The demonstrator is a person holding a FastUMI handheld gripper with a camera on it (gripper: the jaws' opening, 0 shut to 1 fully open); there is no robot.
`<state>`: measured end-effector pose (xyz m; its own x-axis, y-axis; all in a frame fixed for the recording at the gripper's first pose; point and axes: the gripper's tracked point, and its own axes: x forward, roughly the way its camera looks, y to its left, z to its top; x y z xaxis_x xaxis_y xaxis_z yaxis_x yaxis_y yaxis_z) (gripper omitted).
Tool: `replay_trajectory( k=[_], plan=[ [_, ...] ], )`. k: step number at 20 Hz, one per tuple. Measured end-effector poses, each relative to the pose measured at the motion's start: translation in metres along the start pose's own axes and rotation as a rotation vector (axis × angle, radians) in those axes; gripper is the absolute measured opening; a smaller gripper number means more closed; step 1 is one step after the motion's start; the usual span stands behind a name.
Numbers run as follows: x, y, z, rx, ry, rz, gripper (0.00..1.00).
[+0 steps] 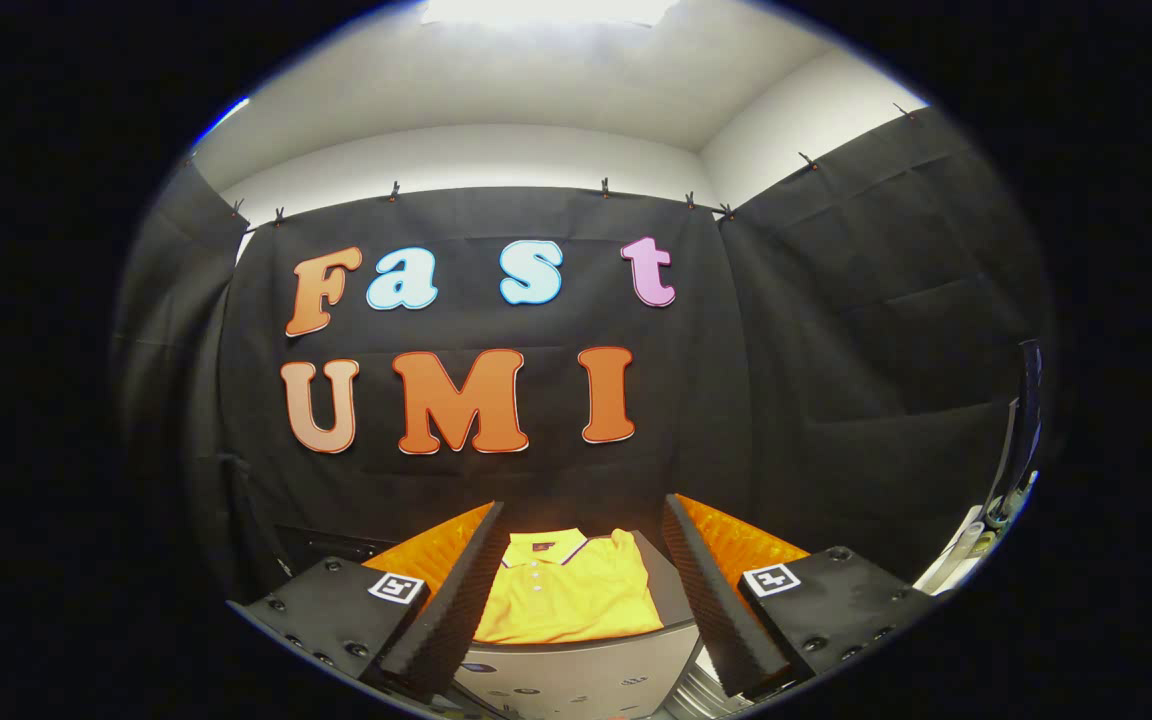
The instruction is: Put the clothes into the washing machine and then close the washing machine lid.
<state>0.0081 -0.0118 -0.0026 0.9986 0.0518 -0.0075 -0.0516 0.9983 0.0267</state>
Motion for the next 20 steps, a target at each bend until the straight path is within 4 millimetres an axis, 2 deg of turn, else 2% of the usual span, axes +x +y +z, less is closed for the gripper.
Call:
replay_trajectory(
  k=[20],
  plan=[
    [-0.024, 0.019, 0.011, -0.032, -0.01, 0.065, 1.0]
  ],
)
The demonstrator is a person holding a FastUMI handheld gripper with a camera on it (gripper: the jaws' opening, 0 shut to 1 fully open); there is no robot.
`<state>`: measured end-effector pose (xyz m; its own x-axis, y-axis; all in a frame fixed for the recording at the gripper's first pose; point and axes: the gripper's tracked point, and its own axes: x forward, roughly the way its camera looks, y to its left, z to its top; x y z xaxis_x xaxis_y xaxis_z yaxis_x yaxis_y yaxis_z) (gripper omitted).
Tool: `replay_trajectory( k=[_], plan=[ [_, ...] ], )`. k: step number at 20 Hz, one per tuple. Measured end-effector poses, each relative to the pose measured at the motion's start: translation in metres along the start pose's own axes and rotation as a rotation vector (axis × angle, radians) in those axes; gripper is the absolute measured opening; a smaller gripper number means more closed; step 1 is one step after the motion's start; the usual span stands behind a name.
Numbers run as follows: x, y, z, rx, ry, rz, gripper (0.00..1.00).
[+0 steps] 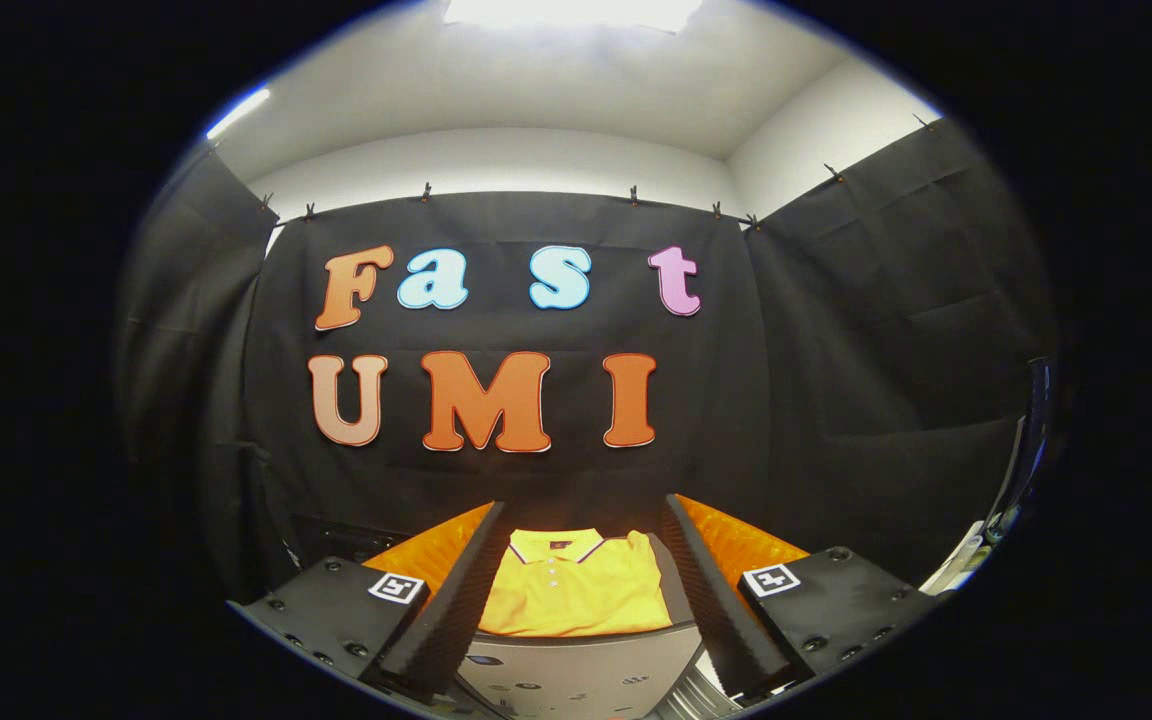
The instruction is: Put the clothes into the washing machine and then close the washing machine lid.
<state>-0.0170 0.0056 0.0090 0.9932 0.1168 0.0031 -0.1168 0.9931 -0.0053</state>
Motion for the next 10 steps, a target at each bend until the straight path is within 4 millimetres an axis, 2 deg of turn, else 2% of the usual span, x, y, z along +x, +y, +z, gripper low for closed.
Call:
replay_trajectory(
  k=[8, 10],
  plan=[
    [-0.0009, 0.0013, 0.0031, -0.015, 0.004, 0.004, 1.0],
    [-0.0009, 0.0067, -0.0026, -0.006, 0.015, 0.017, 1.0]
  ],
)
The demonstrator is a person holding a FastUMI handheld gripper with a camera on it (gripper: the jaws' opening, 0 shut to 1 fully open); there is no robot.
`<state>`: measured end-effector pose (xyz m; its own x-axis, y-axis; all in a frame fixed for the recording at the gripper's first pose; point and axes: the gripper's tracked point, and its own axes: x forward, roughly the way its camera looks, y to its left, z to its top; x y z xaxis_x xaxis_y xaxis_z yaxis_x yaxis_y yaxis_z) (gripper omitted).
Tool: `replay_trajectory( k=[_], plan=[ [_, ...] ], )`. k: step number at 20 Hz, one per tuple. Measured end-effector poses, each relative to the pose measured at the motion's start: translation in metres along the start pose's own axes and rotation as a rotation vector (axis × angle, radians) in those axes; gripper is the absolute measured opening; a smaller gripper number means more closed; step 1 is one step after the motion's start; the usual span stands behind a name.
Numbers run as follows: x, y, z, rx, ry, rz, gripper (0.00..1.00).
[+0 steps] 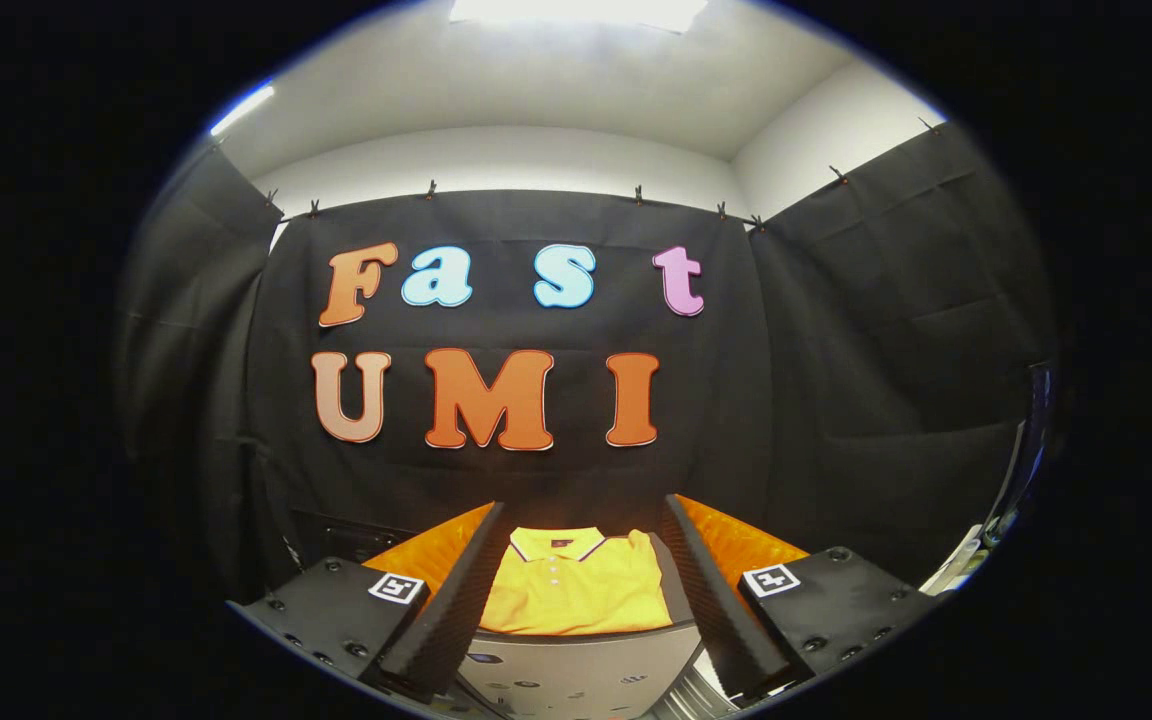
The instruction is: Put the clothes into the washing machine and then close the washing machine lid.
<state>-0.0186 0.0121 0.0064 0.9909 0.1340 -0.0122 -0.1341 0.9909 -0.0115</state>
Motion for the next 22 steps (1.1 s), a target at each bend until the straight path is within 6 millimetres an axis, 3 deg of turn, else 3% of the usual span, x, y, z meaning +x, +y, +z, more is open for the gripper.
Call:
replay_trajectory(
  k=[11, 22],
  plan=[
    [-0.004, 0.0, -0.013, 0.054, 0.021, 0.017, 1.0],
    [0.018, 0.014, 0.003, 0.046, -0.016, 0.053, 1.0]
  ],
)
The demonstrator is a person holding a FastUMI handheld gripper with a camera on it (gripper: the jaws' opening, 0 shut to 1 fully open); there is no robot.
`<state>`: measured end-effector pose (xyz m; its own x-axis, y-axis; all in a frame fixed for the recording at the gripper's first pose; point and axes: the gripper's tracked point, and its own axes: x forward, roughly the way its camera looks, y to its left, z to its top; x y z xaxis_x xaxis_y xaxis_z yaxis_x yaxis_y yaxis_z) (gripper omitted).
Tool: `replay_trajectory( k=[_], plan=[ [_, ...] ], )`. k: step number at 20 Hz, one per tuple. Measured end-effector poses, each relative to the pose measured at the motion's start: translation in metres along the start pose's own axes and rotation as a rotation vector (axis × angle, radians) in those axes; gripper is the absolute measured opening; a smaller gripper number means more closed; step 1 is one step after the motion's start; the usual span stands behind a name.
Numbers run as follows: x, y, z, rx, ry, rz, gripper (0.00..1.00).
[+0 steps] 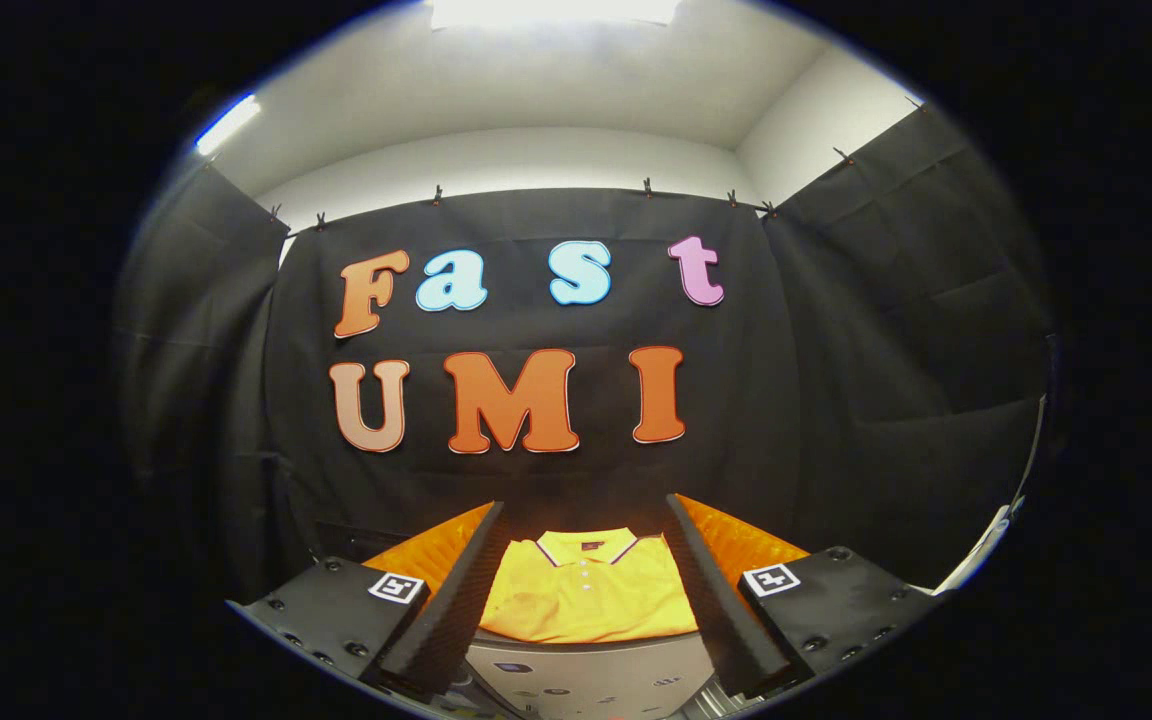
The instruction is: Put the clothes into the washing machine and then close the washing machine lid.
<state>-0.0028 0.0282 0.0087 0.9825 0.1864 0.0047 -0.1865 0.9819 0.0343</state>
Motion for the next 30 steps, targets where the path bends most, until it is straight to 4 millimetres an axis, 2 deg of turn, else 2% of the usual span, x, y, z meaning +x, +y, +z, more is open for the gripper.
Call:
replay_trajectory(
  k=[13, 17, 21, 30],
  plan=[
    [0.001, -0.014, -0.002, 0.0, 0.015, -0.036, 1.0],
    [-0.004, -0.009, -0.007, 0.009, 0.017, -0.034, 1.0],
    [-0.009, -0.006, -0.003, 0.013, 0.007, -0.032, 1.0],
    [-0.014, -0.012, 0.002, -0.002, 0.006, -0.053, 1.0]
  ],
)
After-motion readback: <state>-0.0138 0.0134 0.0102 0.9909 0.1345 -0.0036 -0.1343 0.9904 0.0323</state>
